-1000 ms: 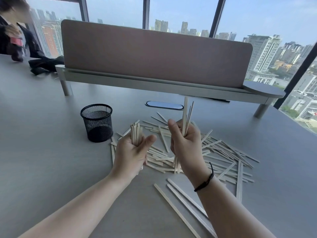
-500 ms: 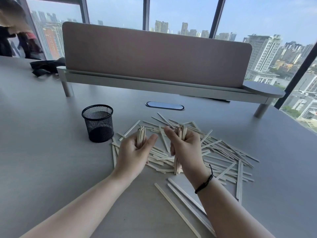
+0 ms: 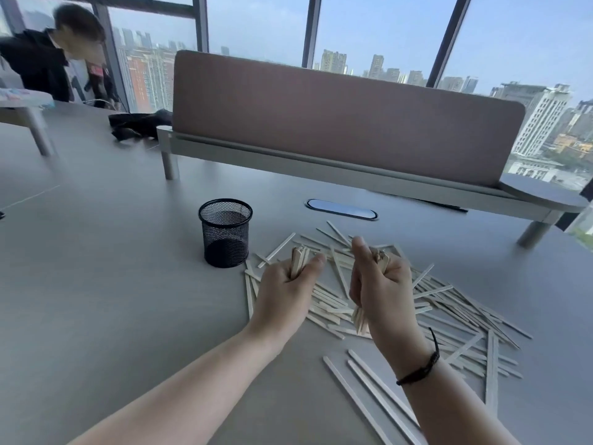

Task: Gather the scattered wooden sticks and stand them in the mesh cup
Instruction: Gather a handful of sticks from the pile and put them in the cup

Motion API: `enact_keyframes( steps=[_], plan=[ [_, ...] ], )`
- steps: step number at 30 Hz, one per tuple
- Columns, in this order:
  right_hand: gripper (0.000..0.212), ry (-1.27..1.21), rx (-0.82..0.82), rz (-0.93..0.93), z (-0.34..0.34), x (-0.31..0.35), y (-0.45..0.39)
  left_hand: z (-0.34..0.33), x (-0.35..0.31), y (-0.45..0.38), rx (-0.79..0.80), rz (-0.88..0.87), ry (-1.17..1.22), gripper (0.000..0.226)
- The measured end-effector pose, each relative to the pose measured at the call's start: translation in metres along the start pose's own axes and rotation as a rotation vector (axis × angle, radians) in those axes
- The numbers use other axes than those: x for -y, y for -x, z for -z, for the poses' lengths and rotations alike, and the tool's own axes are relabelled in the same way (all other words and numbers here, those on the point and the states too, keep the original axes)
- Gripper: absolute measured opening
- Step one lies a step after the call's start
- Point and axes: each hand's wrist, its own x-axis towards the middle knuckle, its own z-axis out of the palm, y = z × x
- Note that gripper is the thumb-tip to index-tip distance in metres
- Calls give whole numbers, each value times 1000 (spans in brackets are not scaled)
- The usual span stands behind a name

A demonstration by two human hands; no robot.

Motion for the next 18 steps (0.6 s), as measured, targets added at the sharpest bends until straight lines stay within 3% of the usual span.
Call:
enact_keyframes(
  steps=[6,11,18],
  plan=[
    [77,101,131,25,-28,-6,0,12,-16,-17,-58,32,137,62],
    [69,-92,65,-72,-78,32,-47,58,-67,-71,-175,-29,268,69],
    [57,-305,35,-118,-169,46,-124,111,-91,-140,-381,-75,208,63]
  ],
)
